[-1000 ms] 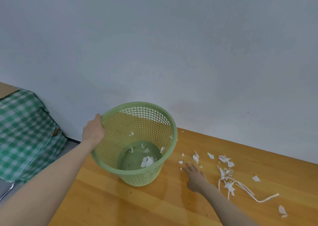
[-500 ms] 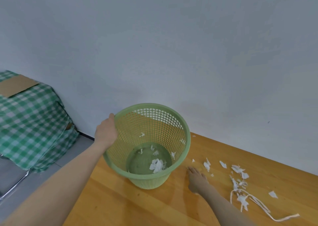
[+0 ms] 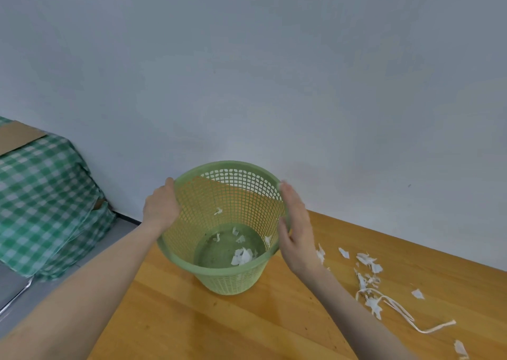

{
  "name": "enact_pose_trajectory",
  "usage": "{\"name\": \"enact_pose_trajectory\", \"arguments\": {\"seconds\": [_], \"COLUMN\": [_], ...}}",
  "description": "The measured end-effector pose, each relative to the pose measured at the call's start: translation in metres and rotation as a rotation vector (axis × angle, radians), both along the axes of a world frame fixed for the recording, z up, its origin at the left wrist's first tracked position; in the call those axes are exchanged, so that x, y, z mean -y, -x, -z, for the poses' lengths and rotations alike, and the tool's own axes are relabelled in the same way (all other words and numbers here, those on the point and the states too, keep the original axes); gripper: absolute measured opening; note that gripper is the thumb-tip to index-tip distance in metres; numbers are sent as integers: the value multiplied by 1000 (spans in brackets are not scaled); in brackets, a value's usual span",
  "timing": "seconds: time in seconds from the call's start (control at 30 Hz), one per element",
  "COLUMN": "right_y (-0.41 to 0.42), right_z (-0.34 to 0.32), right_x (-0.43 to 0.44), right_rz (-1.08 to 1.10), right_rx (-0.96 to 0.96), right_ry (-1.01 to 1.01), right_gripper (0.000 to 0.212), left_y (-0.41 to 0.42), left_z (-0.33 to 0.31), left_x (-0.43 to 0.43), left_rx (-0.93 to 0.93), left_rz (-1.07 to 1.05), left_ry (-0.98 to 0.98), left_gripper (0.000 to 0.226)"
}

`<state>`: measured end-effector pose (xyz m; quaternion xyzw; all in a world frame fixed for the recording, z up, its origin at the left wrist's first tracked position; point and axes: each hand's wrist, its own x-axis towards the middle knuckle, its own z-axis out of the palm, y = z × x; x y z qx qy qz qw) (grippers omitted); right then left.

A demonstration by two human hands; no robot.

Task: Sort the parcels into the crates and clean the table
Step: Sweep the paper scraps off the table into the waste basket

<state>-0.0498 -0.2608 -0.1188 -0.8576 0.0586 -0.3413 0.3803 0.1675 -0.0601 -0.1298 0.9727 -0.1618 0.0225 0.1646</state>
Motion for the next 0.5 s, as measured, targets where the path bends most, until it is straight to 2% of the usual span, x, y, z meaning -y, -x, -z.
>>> {"name": "enact_pose_trajectory", "arguments": {"seconds": [0.07,0.13,0.4,0.47,0.5], "right_y": [-5,-9,-2,5,9], "right_z": [6,19,40,62,76], "right_x": [-4,-3,24,42,51], "right_rz": [-61,-45,107,227,293], "right_rx": [-69,-91,-158,-230,-324], "right_ry": [134,150,-39,-151,-173], "right_gripper": [54,54,57,61,60], "left_y": [2,3,2,3,3], "left_z": [-1,-1,0,1,1], "left_x": [-1,0,-1,1,1], "left_rx": [4,5,7,11,8], "left_rz": [10,15,18,17,12], "left_ry": [-5,-9,-6,6,9], "left_gripper": [24,25,27,27,26]}}
